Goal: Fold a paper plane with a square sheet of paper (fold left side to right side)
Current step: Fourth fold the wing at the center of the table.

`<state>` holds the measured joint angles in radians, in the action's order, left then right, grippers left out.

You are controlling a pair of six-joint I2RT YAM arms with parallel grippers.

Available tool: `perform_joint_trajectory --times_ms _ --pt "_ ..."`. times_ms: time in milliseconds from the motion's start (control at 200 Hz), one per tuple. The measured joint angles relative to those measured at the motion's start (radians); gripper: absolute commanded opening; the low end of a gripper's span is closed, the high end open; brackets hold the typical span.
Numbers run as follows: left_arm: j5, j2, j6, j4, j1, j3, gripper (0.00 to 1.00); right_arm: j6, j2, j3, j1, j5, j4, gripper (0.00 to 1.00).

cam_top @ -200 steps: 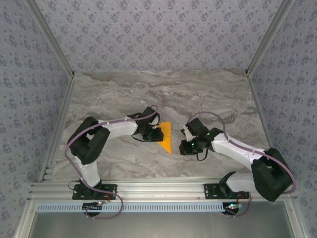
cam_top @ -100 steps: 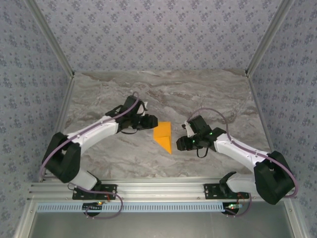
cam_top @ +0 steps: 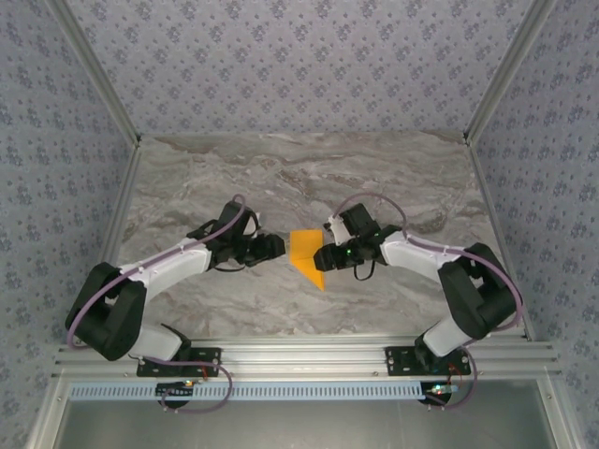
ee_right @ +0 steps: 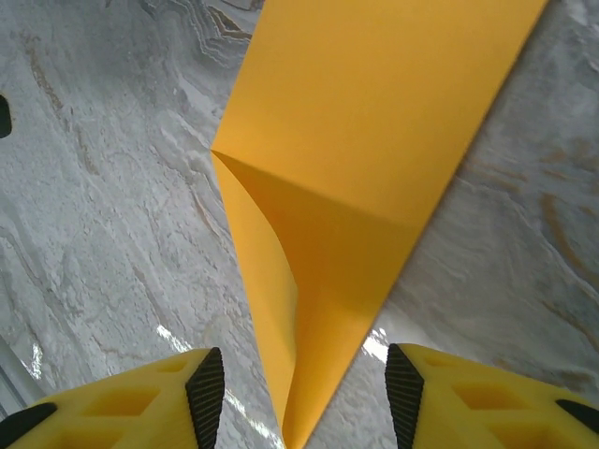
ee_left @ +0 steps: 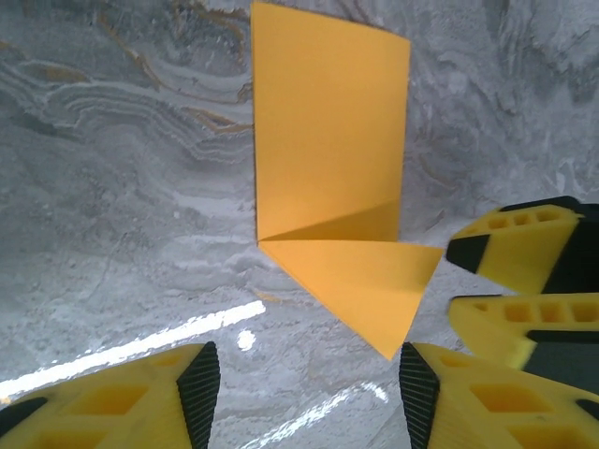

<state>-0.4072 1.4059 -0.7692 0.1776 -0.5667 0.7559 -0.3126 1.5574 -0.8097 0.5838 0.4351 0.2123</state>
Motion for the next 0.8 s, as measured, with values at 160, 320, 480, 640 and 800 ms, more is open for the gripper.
perform_joint_trajectory --times_ms 160,320,480,640,800 --pt "-0.012 0.005 -0.010 -0.025 0.000 0.000 0.57 0.008 0.062 -0.021 0.000 0.027 -0.024 0.27" --pt "-0.032 0.023 -0.023 -0.056 -0.001 0.000 0.58 0.017 0.083 -0.030 0.000 0.029 -0.030 0.12" --pt "-0.051 0.058 -0.037 -0.089 -0.014 0.000 0.59 0.019 0.082 -0.031 -0.010 0.029 -0.029 0.09" --pt "-0.057 0.104 -0.048 -0.114 -0.035 0.000 0.60 0.019 0.067 -0.026 -0.027 0.029 -0.029 0.09" --pt "-0.059 0.143 -0.060 -0.130 -0.055 0.009 0.59 0.019 0.052 -0.021 -0.032 0.030 -0.029 0.09"
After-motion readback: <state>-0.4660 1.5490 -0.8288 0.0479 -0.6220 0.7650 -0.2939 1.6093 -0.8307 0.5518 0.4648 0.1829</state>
